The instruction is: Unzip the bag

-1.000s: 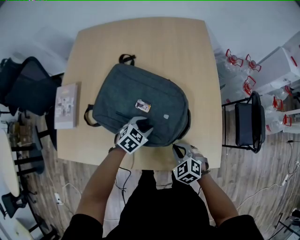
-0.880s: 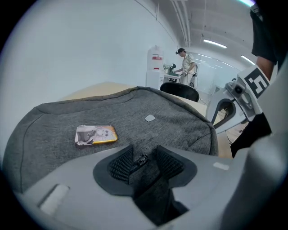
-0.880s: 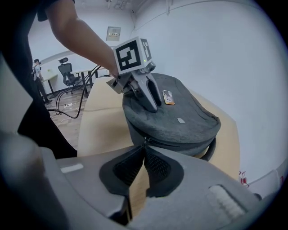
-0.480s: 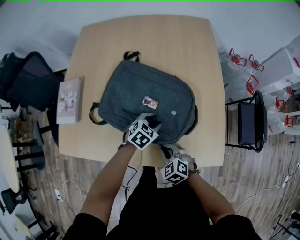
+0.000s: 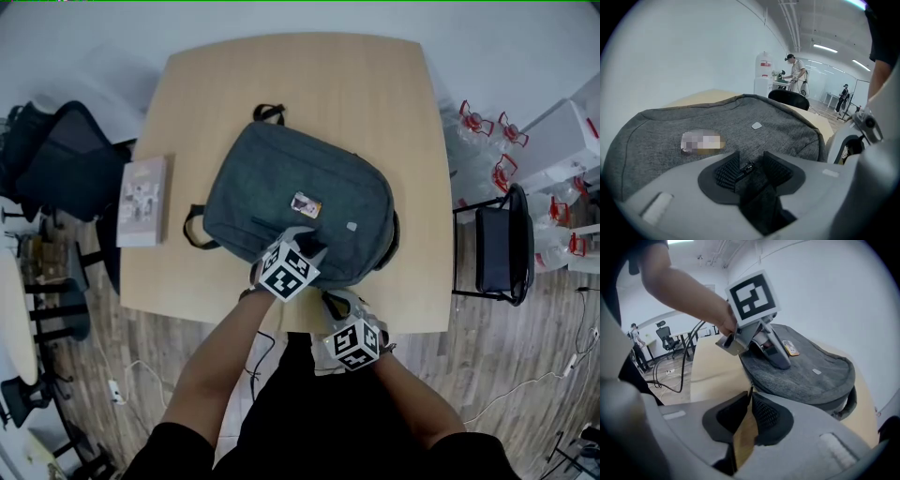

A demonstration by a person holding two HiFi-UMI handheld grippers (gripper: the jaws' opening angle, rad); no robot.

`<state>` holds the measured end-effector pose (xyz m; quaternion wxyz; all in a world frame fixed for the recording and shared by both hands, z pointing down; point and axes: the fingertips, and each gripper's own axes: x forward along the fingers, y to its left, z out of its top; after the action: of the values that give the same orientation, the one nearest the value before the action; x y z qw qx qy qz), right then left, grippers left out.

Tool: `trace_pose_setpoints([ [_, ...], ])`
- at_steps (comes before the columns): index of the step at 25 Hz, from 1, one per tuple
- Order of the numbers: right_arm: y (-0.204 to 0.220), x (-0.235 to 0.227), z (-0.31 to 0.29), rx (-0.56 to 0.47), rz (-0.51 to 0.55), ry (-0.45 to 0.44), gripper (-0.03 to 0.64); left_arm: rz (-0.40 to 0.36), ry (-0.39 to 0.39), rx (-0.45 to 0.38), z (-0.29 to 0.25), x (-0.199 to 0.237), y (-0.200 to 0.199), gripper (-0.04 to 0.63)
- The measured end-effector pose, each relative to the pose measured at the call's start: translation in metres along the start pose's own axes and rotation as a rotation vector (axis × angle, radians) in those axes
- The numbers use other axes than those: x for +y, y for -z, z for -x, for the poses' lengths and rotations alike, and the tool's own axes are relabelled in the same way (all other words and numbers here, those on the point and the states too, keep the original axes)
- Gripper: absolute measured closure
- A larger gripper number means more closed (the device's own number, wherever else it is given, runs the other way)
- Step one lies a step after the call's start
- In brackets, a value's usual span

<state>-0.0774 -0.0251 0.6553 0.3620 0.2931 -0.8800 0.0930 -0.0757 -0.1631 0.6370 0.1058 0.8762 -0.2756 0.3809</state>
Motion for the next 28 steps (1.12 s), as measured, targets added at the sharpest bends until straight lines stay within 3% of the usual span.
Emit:
trace_pose_setpoints([
  [2, -0.004, -0.007, 0.017, -0.04, -0.063, -0.004, 0.56, 0.031, -0.039, -0.079, 0.009, 0.008, -0.006, 0.458],
  [4, -0.013, -0.022, 0.037, -0.092, -0.137, 0.005, 0.554, 0.129, -0.067, -0.187, 0.027, 0.017, -0.017, 0.485],
  [6, -0.026, -0.043, 0.059, -0.151, -0.18, 0.038, 0.554, 0.223, -0.099, -0.288, 0.052, 0.024, -0.03, 0.49],
  [9, -0.052, -0.076, 0.086, -0.237, -0.216, 0.11, 0.579, 0.289, -0.168, -0.399, 0.091, 0.028, -0.04, 0.519],
  [11, -0.074, -0.097, 0.103, -0.297, -0.223, 0.157, 0.614, 0.317, -0.202, -0.45, 0.112, 0.025, -0.041, 0.55],
  [16, -0.12, -0.137, 0.141, -0.427, -0.171, 0.259, 0.615, 0.406, -0.246, -0.555, 0.151, 0.016, -0.049, 0.577],
  [20, -0.143, -0.155, 0.16, -0.502, -0.152, 0.306, 0.615, 0.414, -0.281, -0.615, 0.172, 0.012, -0.063, 0.577],
  [28, -0.165, -0.165, 0.171, -0.543, -0.089, 0.336, 0.615, 0.389, -0.329, -0.679, 0.187, 0.015, -0.084, 0.577],
])
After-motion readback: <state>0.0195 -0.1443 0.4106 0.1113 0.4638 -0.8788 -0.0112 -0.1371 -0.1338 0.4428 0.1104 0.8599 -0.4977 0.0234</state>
